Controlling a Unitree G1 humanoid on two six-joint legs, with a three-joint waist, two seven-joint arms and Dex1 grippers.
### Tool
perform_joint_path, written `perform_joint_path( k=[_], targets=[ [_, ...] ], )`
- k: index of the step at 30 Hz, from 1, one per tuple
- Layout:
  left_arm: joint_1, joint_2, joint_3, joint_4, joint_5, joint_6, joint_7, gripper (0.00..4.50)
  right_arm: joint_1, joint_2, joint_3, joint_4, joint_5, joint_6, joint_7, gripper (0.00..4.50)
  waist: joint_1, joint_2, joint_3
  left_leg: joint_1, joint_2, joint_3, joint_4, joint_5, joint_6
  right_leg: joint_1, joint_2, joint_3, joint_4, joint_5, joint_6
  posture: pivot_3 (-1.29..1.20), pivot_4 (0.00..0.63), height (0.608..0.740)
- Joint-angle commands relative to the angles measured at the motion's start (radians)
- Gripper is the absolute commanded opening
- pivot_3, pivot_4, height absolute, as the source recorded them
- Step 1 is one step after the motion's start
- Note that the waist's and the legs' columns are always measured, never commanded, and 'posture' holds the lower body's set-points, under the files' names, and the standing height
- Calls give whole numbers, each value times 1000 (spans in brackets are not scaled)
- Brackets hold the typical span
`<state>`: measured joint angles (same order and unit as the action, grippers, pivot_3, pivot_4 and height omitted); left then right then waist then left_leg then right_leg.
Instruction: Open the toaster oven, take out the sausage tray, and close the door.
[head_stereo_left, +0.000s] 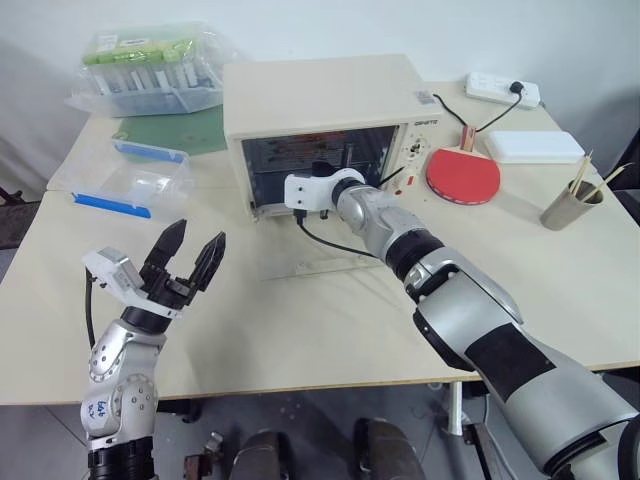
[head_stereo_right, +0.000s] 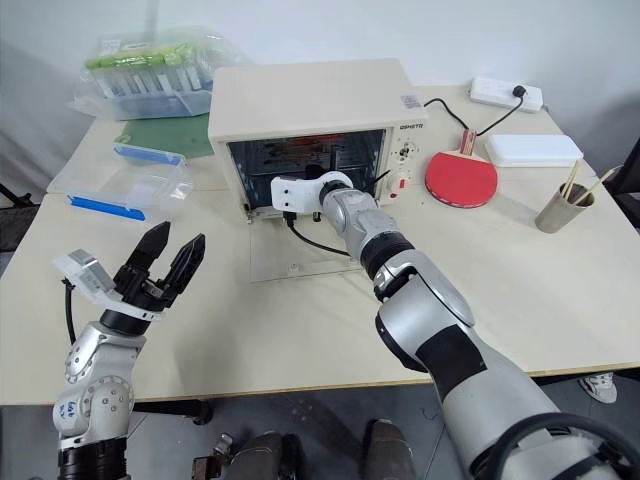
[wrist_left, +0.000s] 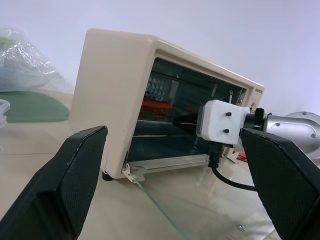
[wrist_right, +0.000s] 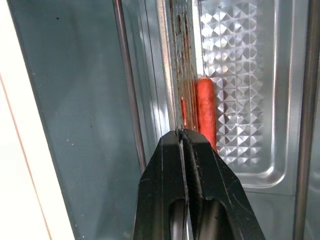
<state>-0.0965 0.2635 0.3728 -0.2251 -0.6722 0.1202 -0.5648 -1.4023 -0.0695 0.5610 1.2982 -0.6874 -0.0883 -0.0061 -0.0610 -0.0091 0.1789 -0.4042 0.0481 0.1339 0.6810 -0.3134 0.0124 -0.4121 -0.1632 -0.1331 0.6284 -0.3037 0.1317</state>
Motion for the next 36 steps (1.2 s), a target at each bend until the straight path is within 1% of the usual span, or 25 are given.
perform_joint_path(
  k=[1,7,18,21,26,27,28,30,36],
  targets=[
    [-7,16,1,-15,4,-19,-2,4500,-38,-9,-7,-46,0,-9,-16,91,0,0,0,0,0,0,0,0,0,0,0,0,0,0,0,0,150,740],
    [-24,22,-2,4,10,-18,0,4500,18,-35,8,-171,-16,-15,21,91,0,0,0,0,0,0,0,0,0,0,0,0,0,0,0,0,150,740],
    [-49,27,-9,30,18,-20,-1,4500,192,-117,-2,-567,-45,99,162,91,2,0,0,0,0,0,-1,0,0,0,0,0,0,0,0,0,150,740],
    [-50,28,-14,34,21,-19,-4,4500,208,-119,-8,-598,-48,130,175,91,2,0,0,0,0,0,-1,0,0,0,0,0,-1,0,0,0,150,740],
    [-52,30,-12,35,19,-20,-1,4500,199,-119,3,-563,-58,132,165,91,2,0,0,0,0,0,-1,0,0,0,0,0,-1,0,0,0,150,740],
    [-50,30,-13,33,19,-21,-1,4500,193,-117,-1,-553,-47,141,196,273,2,0,0,0,0,0,-1,0,0,0,0,0,-1,0,0,0,150,740],
    [-48,30,-11,31,19,-21,0,4500,187,-110,-18,-548,-27,150,213,553,2,0,0,0,0,0,-1,0,0,0,0,0,-1,0,0,0,150,740],
    [-44,30,-8,27,18,-21,3,4500,174,-108,-26,-531,-21,157,220,1006,1,0,0,0,0,0,-1,0,0,0,0,0,-1,0,0,0,150,740],
    [-33,28,-6,19,18,-23,9,4500,127,-103,-11,-415,-37,127,163,3080,1,0,0,0,0,0,-1,0,0,0,0,0,-1,0,0,0,150,740]
  ],
)
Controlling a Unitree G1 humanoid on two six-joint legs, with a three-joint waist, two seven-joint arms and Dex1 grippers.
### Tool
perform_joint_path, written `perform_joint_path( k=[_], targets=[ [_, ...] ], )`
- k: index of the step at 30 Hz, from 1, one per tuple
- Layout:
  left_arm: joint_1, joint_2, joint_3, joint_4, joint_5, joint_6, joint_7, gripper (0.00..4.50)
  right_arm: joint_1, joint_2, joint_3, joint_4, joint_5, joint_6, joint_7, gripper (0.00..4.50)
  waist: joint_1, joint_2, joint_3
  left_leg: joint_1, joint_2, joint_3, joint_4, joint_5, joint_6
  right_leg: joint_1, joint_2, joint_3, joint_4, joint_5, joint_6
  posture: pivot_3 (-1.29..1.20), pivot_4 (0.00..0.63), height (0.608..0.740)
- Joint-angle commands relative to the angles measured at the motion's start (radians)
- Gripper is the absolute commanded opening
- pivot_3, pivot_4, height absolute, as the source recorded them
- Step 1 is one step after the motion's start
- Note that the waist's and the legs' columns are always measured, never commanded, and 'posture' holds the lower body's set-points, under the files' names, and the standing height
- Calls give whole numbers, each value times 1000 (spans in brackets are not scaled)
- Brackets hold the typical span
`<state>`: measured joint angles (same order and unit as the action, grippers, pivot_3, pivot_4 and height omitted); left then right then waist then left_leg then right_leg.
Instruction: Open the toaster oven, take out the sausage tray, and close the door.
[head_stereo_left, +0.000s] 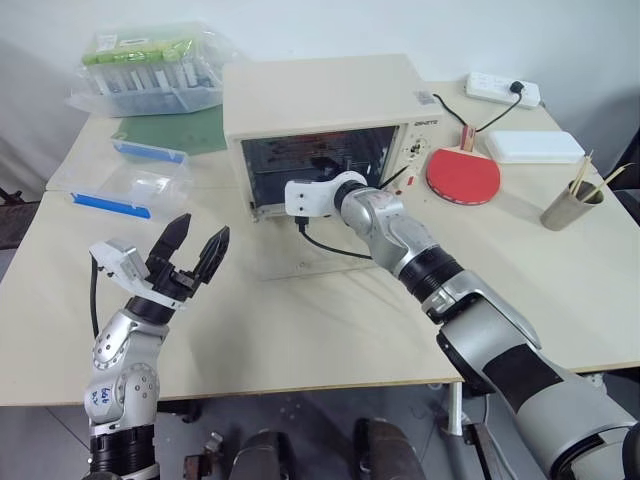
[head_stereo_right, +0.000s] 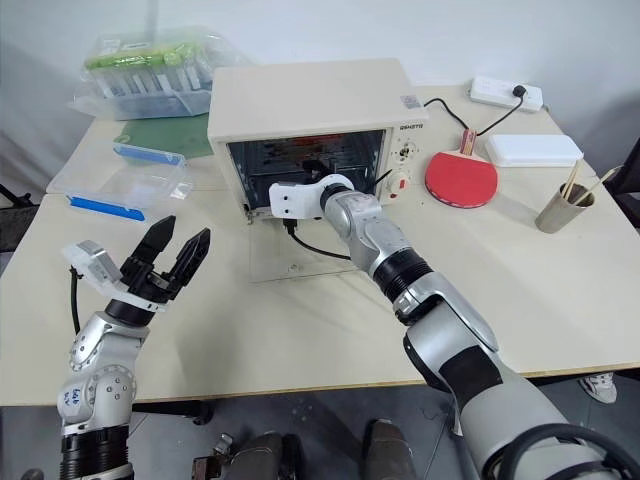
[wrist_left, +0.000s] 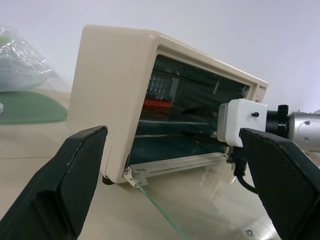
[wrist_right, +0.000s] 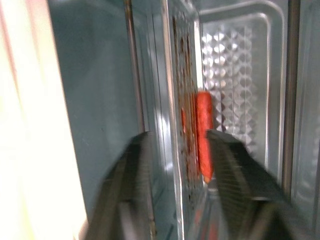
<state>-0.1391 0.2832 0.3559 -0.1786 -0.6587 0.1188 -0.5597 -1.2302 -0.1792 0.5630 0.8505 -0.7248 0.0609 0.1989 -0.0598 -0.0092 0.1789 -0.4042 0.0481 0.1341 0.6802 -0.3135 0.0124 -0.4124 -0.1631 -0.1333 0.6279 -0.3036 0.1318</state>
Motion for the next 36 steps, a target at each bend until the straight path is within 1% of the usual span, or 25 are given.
perform_joint_path(
  k=[1,4,10,15,18,25,27,29,30,36],
  targets=[
    [10,8,10,-28,5,-21,5,4500,-55,10,-12,60,1,-32,-54,3418,0,0,0,0,0,0,0,0,0,0,0,0,0,0,0,0,150,740],
    [13,5,7,-28,6,-23,6,4500,-91,29,-9,163,1,-65,-110,4423,-2,0,0,0,0,0,0,0,0,0,0,0,0,0,0,0,150,740],
    [22,0,2,-35,7,-25,13,4500,-166,79,-26,356,22,-92,-202,4470,-5,0,0,0,0,0,-1,0,0,0,0,0,0,0,0,0,150,740],
    [35,-3,1,-46,9,-30,24,4500,-202,101,-16,439,9,-92,-252,4470,-5,0,0,0,0,0,-1,0,0,0,0,0,0,0,0,0,150,740],
    [51,-3,5,-54,10,-35,32,4500,-212,107,-2,468,-6,-81,-272,3862,-5,0,0,0,0,0,-1,0,0,0,0,0,0,0,0,0,150,740],
    [58,-2,3,-57,10,-46,43,4500,-218,108,6,481,-11,-88,-281,1588,-6,0,0,0,0,0,-1,0,0,0,0,0,0,0,0,0,150,740],
    [56,-2,2,-54,10,-49,45,4500,-217,106,5,479,-10,-90,-284,821,-6,0,0,0,0,0,-1,0,0,0,0,0,0,0,0,0,150,740],
    [54,-1,2,-50,9,-51,45,4500,-214,101,6,477,-10,-93,-293,207,-6,0,0,0,0,0,-1,0,0,0,0,0,0,0,0,0,150,740],
    [53,0,2,-49,9,-52,45,4500,-213,99,7,476,-11,-94,-294,11,-5,0,0,0,0,0,-1,0,0,0,0,0,0,0,0,0,150,740],
    [58,-3,-1,-49,10,-54,47,4500,-188,85,8,453,-7,-109,-304,11,-6,0,0,0,0,0,-1,0,0,0,0,0,0,0,0,0,150,740]
  ],
)
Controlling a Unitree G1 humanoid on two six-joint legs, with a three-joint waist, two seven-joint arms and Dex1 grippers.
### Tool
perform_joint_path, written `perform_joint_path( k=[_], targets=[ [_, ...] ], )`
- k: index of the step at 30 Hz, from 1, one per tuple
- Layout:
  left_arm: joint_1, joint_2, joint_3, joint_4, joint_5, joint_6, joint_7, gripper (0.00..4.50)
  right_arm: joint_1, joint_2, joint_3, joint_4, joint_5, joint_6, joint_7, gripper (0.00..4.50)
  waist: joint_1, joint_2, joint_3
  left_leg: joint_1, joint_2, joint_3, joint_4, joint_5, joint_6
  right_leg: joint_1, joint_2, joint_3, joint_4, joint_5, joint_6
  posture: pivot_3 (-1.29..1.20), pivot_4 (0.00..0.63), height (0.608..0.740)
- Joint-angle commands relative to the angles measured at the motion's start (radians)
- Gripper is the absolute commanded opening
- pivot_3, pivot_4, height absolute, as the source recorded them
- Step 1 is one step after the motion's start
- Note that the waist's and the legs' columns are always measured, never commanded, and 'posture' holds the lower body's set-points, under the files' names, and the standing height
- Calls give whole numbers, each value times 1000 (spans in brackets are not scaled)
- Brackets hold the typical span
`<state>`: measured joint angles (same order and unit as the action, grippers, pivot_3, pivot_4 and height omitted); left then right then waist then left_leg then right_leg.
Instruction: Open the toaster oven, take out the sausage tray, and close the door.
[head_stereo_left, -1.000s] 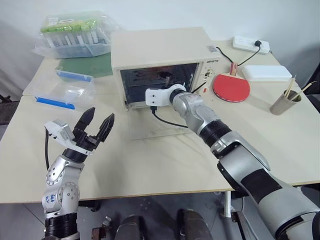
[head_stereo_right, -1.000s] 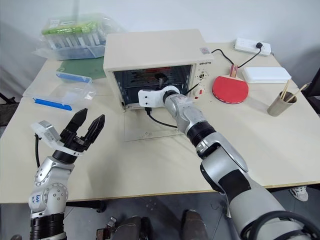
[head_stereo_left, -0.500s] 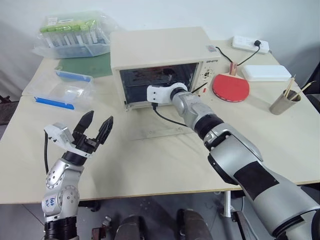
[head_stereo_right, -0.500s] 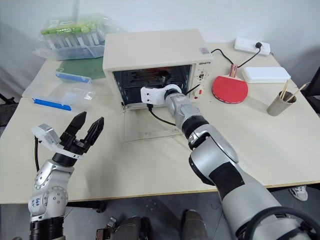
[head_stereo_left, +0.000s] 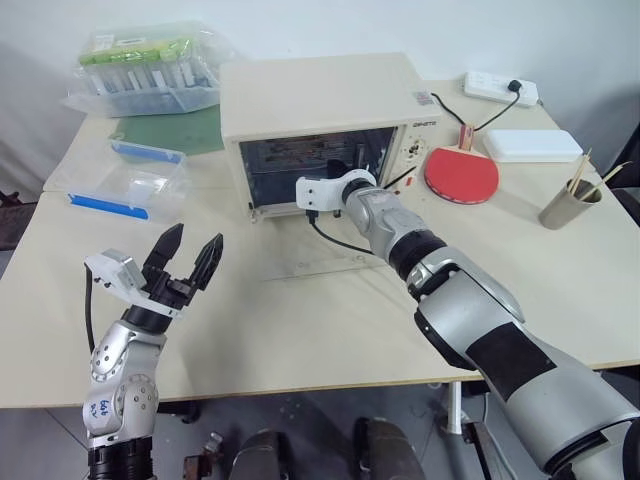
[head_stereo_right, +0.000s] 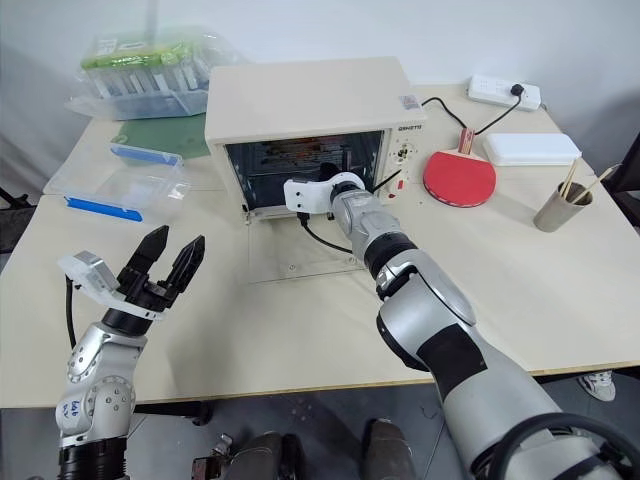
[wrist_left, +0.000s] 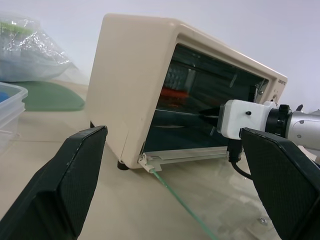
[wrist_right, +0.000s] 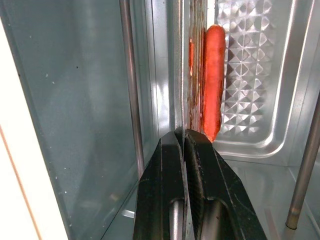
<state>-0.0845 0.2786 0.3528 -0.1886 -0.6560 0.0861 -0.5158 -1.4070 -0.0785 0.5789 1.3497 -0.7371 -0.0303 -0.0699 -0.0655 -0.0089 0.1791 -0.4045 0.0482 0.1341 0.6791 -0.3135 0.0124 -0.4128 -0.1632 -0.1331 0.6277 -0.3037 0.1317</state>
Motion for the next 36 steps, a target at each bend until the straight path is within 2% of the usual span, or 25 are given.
perform_joint_path(
  k=[1,10,21,27,31,36],
  targets=[
    [3,1,2,-39,8,-21,3,4500,-6,-17,-7,-51,4,-20,-37,11,0,0,0,0,0,0,0,0,0,0,0,0,0,0,0,0,150,740],
    [6,-2,-3,-40,6,-16,8,4500,78,-56,6,-224,-13,-30,-19,11,0,0,0,0,0,0,0,0,0,0,0,0,0,0,0,0,150,740],
    [-1,-1,-5,-34,4,-18,14,4500,175,-127,-11,-484,-34,16,73,11,-9,0,0,0,0,0,-1,0,0,0,0,0,0,0,0,0,150,740],
    [-7,2,-23,-33,-2,-2,-2,4500,163,-129,-13,-443,-34,11,58,11,-15,0,0,0,0,0,-1,0,0,0,0,0,0,0,0,0,150,740],
    [-59,65,-58,-39,-52,139,-21,4500,140,-120,-5,-389,-37,-9,44,11,-13,0,0,0,0,-1,-1,0,0,0,0,-1,0,0,0,0,150,740],
    [-173,122,-79,51,-34,159,-111,4500,107,-98,-1,-323,-37,-36,26,11,-15,0,0,0,0,-1,-1,0,0,0,0,0,0,0,0,0,150,740]
  ],
)
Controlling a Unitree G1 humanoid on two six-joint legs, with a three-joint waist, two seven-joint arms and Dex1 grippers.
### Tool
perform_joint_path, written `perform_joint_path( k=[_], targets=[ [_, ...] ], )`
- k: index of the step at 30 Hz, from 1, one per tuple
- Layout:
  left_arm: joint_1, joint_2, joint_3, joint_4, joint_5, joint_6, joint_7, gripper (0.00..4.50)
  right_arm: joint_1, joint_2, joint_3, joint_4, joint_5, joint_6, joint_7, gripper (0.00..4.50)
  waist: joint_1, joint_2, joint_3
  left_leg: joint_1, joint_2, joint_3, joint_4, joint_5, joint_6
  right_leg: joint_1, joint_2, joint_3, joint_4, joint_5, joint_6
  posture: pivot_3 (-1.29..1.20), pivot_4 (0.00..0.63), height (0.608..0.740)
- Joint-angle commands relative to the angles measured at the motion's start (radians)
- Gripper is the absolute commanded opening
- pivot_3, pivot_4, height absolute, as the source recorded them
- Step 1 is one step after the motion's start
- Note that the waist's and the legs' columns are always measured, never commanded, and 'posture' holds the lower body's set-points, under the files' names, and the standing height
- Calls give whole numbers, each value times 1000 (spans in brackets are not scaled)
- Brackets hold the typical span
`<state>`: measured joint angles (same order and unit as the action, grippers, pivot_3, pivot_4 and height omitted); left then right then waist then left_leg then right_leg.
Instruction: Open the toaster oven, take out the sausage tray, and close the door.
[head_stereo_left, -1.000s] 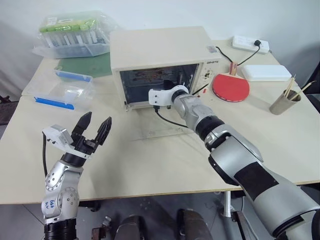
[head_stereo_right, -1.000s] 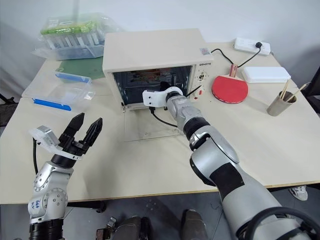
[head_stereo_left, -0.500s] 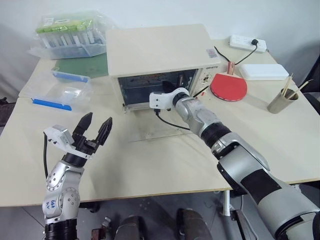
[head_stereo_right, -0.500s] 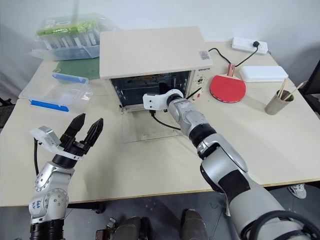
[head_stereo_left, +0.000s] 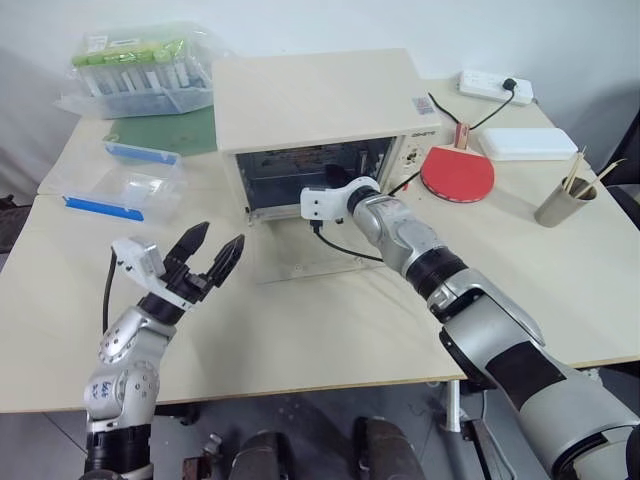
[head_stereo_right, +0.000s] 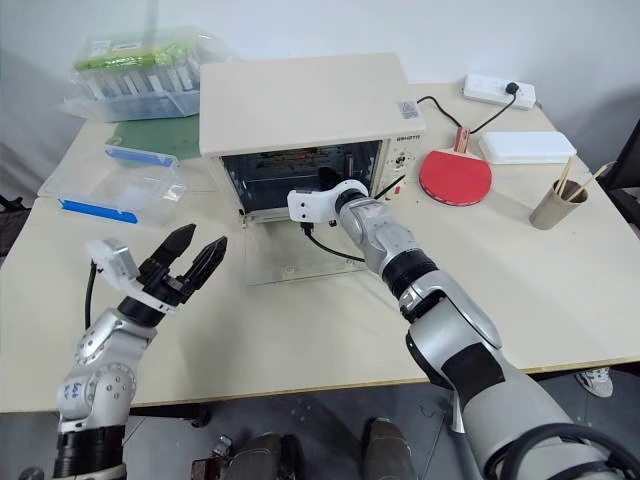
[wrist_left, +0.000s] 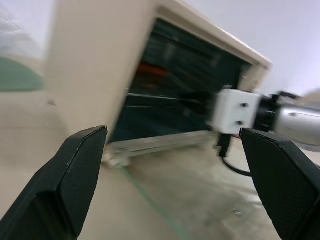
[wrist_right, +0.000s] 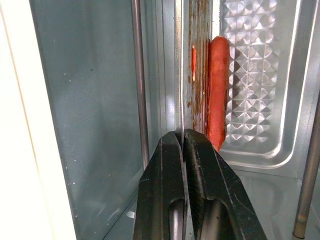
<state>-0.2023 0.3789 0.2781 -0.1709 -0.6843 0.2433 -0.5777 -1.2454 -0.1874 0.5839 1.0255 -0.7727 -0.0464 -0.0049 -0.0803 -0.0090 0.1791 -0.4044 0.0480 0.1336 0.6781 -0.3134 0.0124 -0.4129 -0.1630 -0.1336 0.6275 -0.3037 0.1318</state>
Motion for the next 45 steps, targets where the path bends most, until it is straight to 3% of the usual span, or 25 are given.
perform_joint_path(
  k=[1,21,31,41,45],
  targets=[
    [-84,29,-7,54,-9,7,-66,4500,-62,16,-5,14,-2,-25,-44,11,0,0,0,0,0,0,0,0,0,0,0,0,0,0,0,0,150,740],
    [-415,46,-10,474,84,-134,-252,4500,-104,25,-7,99,-1,-62,-69,11,-4,0,0,0,-1,-1,-2,0,0,0,0,-1,0,0,0,0,150,740],
    [-478,37,-9,568,112,-156,-294,4500,-116,34,-8,111,2,-64,-72,11,-1,0,0,0,-1,-3,-2,0,0,1,0,-1,0,0,0,0,150,740],
    [-409,104,-36,431,36,36,-439,4500,-132,46,-12,134,6,-65,-79,11,-9,0,0,0,-1,-4,-2,0,-1,1,1,-1,0,0,0,0,150,740],
    [-468,76,-21,507,80,-38,-402,4500,-134,50,-14,139,7,-65,-80,11,-10,0,0,0,-1,-4,-3,1,-1,1,1,-1,0,0,0,0,150,740]
  ],
)
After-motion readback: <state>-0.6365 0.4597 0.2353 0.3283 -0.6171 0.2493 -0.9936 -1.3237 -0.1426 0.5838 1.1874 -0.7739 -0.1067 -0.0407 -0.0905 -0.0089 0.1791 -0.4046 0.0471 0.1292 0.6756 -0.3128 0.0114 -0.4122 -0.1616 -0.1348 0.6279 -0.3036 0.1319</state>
